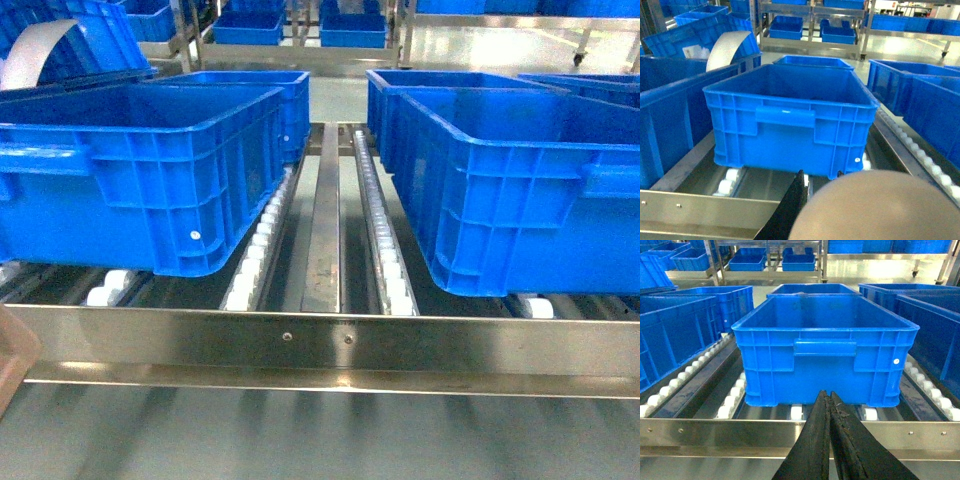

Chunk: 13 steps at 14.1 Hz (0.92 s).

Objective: Place part in tray to right shelf

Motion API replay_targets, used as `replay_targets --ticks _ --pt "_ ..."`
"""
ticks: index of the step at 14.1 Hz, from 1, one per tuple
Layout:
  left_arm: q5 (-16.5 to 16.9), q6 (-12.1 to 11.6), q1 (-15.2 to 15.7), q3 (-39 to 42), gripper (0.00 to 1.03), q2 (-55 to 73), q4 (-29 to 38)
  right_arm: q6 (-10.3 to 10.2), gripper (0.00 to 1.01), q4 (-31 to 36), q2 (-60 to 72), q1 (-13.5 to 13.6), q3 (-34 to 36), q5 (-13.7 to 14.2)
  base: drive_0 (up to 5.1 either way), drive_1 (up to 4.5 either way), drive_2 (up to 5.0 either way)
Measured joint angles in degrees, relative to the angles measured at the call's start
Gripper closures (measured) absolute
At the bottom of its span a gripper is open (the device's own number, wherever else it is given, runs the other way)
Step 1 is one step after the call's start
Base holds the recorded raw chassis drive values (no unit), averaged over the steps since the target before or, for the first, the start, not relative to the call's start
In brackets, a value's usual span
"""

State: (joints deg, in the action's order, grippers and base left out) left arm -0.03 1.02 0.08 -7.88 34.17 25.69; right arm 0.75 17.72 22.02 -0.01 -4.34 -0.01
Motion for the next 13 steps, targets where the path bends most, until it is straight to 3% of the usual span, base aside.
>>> replay_targets --ticks 8,9,10,11,13 --pt "0.0 0.0 0.0 5.9 0.91 -14.2 -8.4 -0.2 0.99 -6.0 -10.6 0.0 3.6 0.0 0.0 0.0 0.0" --pt "0.0 0.0 0.0 7.3 0.91 -15.0 -6.8 -0.2 0.99 -7.2 -11.5 0.0 3.6 0.0 0.0 0.0 0.0" --pt "0.0 0.0 0.0 7.3 0.91 -16.6 -8.9 -0.2 0.99 -9.0 -12.8 0.0 3.6 0.0 0.0 0.0 0.0" --pt "0.0 0.0 0.0 7.3 0.91 -18.2 -10.2 -0.2 0.99 -17.7 -19.0 0.0 3.6 0.0 0.0 0.0 0.0" --pt "-0.1 0.0 0.0 7.3 0.91 -21.0 -13.1 -0.3 0.99 -18.5 -21.7 0.0 3.6 0.0 0.0 0.0 0.0"
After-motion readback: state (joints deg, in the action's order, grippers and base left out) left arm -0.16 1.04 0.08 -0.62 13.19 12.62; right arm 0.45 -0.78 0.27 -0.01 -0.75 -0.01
